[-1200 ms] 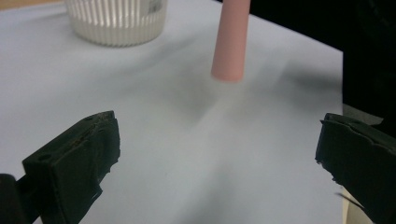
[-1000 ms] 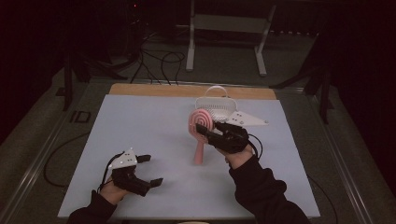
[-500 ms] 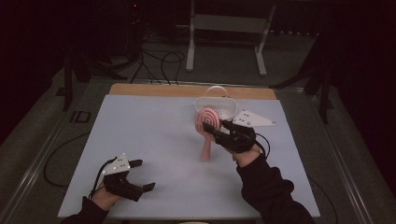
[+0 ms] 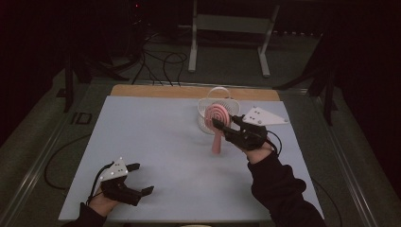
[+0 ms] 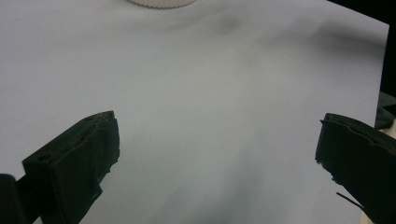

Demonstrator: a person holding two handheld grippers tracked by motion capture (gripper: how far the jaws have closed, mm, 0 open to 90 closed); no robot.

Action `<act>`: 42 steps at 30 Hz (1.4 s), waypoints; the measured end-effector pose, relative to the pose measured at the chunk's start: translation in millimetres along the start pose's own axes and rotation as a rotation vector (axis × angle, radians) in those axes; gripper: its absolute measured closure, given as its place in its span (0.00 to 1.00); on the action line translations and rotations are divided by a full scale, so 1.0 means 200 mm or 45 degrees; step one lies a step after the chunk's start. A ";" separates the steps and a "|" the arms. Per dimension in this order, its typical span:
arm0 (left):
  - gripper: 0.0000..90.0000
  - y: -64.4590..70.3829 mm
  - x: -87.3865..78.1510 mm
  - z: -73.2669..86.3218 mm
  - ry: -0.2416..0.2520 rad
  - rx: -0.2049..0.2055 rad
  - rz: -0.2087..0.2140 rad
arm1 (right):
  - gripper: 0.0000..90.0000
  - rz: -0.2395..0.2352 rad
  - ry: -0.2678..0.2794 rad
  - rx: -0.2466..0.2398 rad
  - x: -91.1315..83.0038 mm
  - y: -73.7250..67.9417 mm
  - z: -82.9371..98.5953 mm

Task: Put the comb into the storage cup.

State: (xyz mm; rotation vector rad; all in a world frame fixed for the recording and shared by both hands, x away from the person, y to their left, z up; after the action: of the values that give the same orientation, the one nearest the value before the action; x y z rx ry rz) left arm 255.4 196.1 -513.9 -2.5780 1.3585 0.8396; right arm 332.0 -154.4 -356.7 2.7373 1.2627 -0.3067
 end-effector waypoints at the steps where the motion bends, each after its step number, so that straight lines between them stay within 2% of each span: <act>1: 0.00 0.00 -0.01 0.00 0.004 -0.003 -0.011 | 0.72 0.003 0.004 -0.006 -0.01 0.01 -0.01; 13: 0.00 -0.02 -0.02 0.01 0.029 -0.009 -0.052 | 0.72 0.119 0.038 -0.102 -0.06 0.11 -0.11; 28: 0.00 -0.01 -0.01 0.01 0.026 -0.004 -0.039 | 0.72 0.225 0.056 -0.119 -0.06 0.25 -0.21; 40: 0.00 -0.01 -0.01 0.01 0.024 0.006 -0.037 | 0.72 0.293 0.072 -0.171 -0.02 0.33 -0.26; 42: 0.00 0.00 -0.01 0.01 0.026 0.003 -0.035 | 0.72 0.299 0.071 -0.163 -0.01 0.34 -0.26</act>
State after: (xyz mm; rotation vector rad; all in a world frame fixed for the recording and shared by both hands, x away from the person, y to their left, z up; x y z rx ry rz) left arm 254.5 198.6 -514.1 -2.6041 1.3248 0.8090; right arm 389.4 -190.6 -304.8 2.7623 0.9231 -0.1226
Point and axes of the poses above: each handheld gripper's, and its own axes: x roughly forward along the jaws, z roughly out of its underside, y roughly to its right, the point moved 3 cm from there along x, roughly forward along the jaws
